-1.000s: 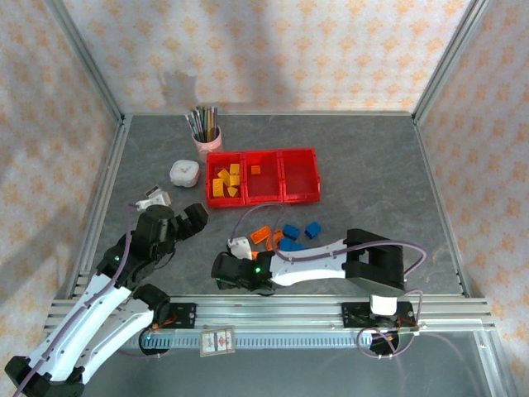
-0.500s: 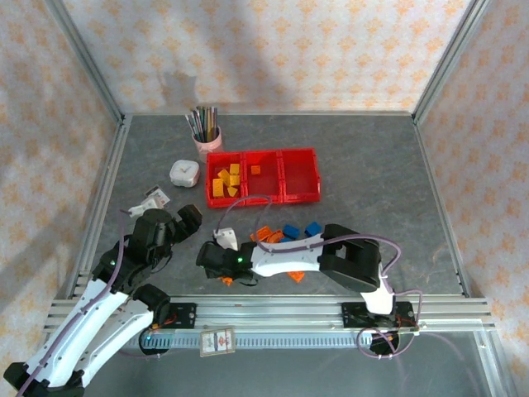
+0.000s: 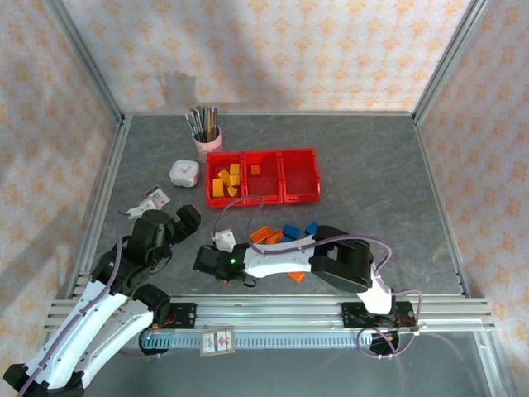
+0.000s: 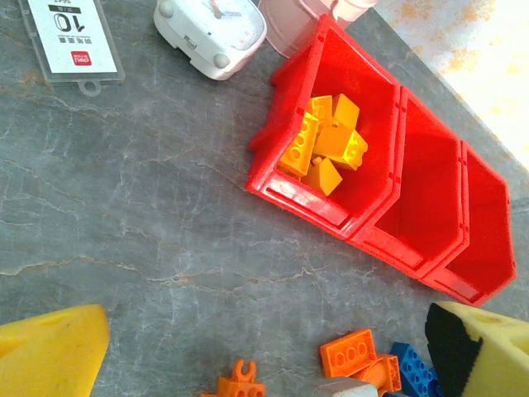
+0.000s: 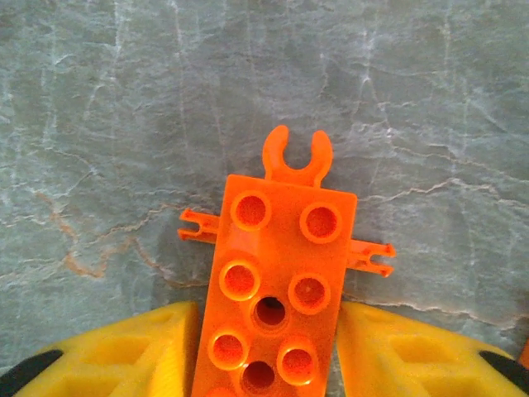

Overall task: Sort the legos into containers by color
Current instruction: Pick up the lego from the bottom-center of the table.

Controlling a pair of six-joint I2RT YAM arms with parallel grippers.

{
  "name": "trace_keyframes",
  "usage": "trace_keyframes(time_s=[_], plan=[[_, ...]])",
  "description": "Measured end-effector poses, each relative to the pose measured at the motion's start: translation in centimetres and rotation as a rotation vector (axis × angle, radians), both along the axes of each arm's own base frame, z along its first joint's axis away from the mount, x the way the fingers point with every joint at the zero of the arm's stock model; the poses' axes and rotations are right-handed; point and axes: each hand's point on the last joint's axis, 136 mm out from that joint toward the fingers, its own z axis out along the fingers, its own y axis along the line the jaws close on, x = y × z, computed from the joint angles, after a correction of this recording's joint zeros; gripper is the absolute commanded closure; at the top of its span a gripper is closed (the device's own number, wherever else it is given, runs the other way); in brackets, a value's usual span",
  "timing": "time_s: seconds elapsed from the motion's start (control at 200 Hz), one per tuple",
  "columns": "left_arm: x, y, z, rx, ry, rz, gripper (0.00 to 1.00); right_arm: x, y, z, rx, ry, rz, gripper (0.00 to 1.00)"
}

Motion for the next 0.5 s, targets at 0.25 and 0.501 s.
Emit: trace_keyframes(time_s=[0.25, 0.501], plan=[[0.0, 0.0, 0.0, 0.0, 0.0, 0.0, 0.01, 0.1, -0.3, 0.1, -0.024, -0.011, 0.012, 0.7], [0.3, -0.1, 1.2, -0.005, -0.019, -0.003, 0.01, 1.3, -0.5, 1.8, 0.025, -0.011, 0.008, 0.71]])
